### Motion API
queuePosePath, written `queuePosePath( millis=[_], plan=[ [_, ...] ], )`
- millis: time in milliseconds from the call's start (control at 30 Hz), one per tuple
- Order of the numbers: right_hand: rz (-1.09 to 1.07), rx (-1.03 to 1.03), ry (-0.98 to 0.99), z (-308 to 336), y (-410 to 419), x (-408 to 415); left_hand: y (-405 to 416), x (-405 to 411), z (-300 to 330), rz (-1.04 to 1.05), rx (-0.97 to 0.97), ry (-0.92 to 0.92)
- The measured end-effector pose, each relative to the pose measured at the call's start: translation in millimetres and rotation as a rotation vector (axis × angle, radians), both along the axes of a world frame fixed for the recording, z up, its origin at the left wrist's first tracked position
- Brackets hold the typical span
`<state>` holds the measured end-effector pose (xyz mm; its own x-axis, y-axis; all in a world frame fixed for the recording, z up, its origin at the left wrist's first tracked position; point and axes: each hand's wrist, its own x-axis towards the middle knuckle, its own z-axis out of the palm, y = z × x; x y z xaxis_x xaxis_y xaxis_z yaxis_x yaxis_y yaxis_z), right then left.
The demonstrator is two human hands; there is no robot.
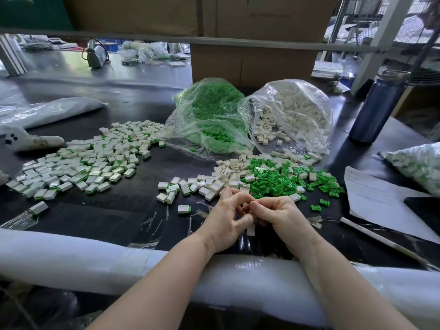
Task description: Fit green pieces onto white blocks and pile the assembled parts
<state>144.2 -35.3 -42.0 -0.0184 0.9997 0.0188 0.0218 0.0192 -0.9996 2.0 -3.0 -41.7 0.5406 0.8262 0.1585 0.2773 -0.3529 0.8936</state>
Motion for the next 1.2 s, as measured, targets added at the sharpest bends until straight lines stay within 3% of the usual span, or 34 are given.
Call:
queuePosePath(
  millis=[1200],
  plan=[
    [-0.033,0.003,0.012,1.4,-1.4,-3.0,1.2,-0.5,0.2,-0.012,0.016,0.004]
  ],
)
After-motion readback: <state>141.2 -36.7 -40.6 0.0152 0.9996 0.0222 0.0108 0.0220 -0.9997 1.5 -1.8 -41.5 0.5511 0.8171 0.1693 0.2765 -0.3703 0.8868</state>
